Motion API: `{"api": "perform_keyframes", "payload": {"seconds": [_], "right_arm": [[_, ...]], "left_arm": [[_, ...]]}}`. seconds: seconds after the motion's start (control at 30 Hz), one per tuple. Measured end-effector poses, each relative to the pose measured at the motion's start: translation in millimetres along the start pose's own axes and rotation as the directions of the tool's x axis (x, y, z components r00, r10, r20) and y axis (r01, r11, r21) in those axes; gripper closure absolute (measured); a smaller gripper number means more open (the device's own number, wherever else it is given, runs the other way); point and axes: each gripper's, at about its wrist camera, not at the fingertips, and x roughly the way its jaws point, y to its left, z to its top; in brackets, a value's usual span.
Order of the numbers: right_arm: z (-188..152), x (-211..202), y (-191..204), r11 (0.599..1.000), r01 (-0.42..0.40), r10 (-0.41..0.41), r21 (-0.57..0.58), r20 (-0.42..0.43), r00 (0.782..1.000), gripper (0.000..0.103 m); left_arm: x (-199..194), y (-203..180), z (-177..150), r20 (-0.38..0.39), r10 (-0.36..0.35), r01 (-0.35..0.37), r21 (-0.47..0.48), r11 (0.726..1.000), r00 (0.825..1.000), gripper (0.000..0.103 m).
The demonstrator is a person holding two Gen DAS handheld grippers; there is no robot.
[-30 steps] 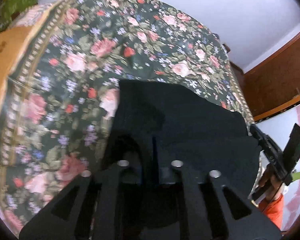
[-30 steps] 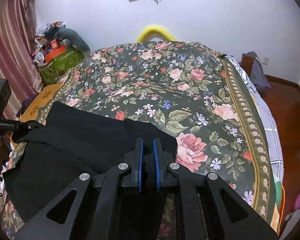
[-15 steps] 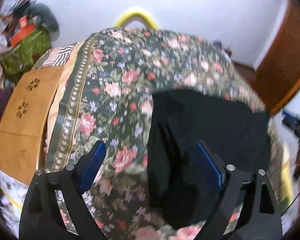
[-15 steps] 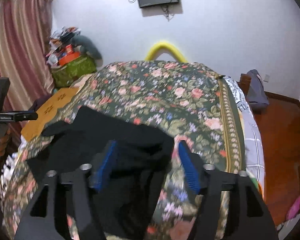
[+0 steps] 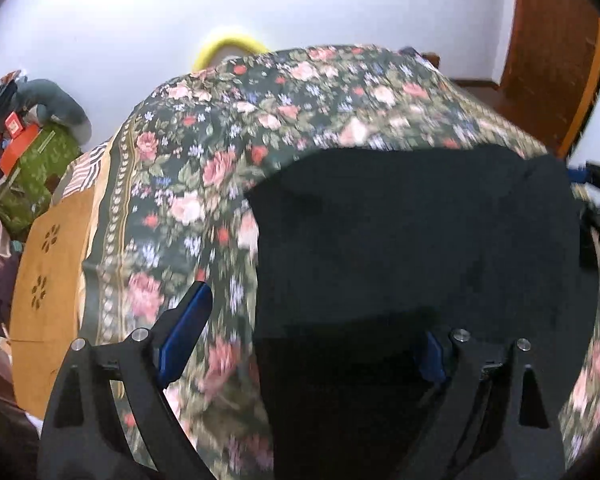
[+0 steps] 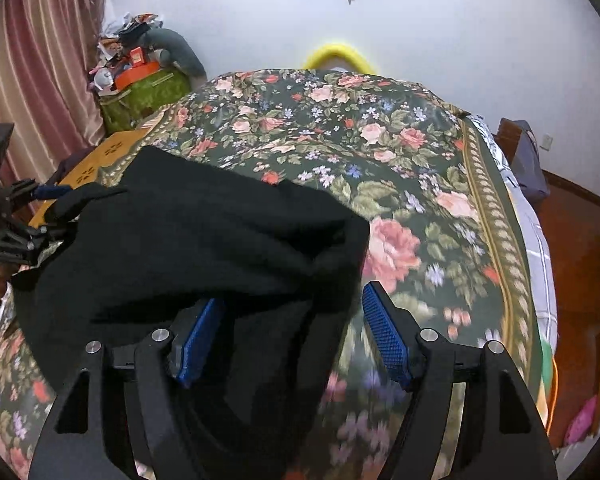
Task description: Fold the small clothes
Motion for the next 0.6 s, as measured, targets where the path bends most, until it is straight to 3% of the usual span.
{"api": "perform_keyframes", "payload": {"seconds": [0.1,0.23,0.33,0.43,0.6], "right_arm": [[12.2,6.1,-4.6,1.0,0.025,-0.025,-0.007,0.037,0.999,0.036],[26.3,4.8,-23.7,0.992,0.053,-0.063,0.112,0.092,0.994,0.037],[22.9,-1.2,-29.3,0.989,0.047,-0.059,0.142,0.088,0.994,0.041],[13.4,-12.7,-28.6,0.989,0.021,-0.032,0.15,0.072,0.997,0.041],[-10.2,-31.5,-19.1,0.986,-0.048,0.047,0.159,0.013,0.999,0.035]], "left_arm": [[14.9,11.2,20.0,-0.019,0.052,-0.053,-0.067,0.996,0.998,0.013],[26.1,41.8,34.7,-0.049,0.046,-0.056,-0.229,0.972,0.998,0.013],[22.5,55.5,32.6,-0.056,0.111,-0.122,-0.271,0.955,0.992,0.013],[11.2,63.7,20.8,-0.054,0.073,-0.085,-0.291,0.953,0.996,0.013],[-12.8,59.8,-6.1,-0.056,-0.067,0.048,-0.283,0.958,0.996,0.013]]}}
